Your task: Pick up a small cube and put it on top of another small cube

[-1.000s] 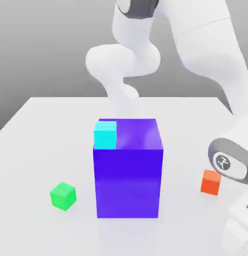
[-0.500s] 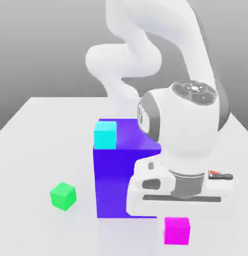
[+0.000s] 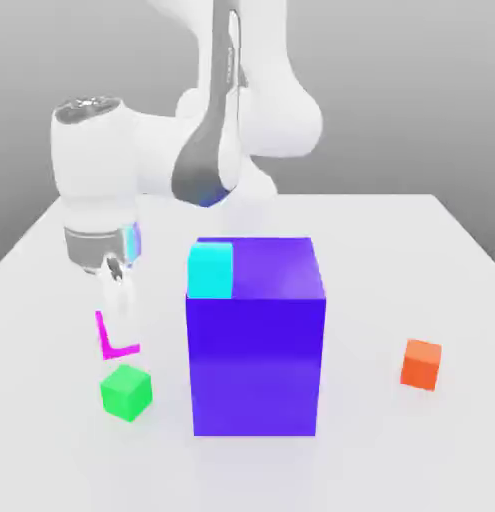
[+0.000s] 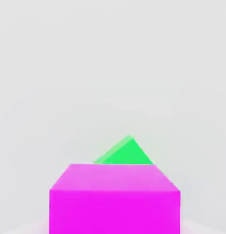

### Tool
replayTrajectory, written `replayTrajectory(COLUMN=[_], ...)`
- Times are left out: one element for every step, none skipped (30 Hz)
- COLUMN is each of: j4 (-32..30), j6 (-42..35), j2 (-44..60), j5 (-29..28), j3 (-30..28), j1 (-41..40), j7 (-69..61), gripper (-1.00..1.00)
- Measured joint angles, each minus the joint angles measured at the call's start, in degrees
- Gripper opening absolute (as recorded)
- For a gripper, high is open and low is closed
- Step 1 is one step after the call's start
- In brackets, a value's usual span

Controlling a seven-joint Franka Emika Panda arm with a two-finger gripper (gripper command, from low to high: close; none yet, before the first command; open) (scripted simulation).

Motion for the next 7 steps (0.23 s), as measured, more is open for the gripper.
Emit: replayTrajectory(j4=[0.0,0.0,0.1,0.2,0.2,0.2,0.2], j6=[1.9,3.8,5.7,7.5,7.5,7.5,7.5], j2=[1.9,3.9,5.9,7.8,7.8,7.8,7.8], j5=[0.6,1.4,2.3,3.3,3.3,3.3,3.3], j3=[-0.1,-0.3,0.2,0.7,0.7,0.7,0.7], j1=[0.2,0.5,0.2,0.0,0.0,0.0,0.0], j7=[-0.3,-0.8,-1.4,-2.2,-2.2,-2.2,-2.2], gripper=[-1.0,-1.0,-1.0,1.0,1.0,1.0,1.0])
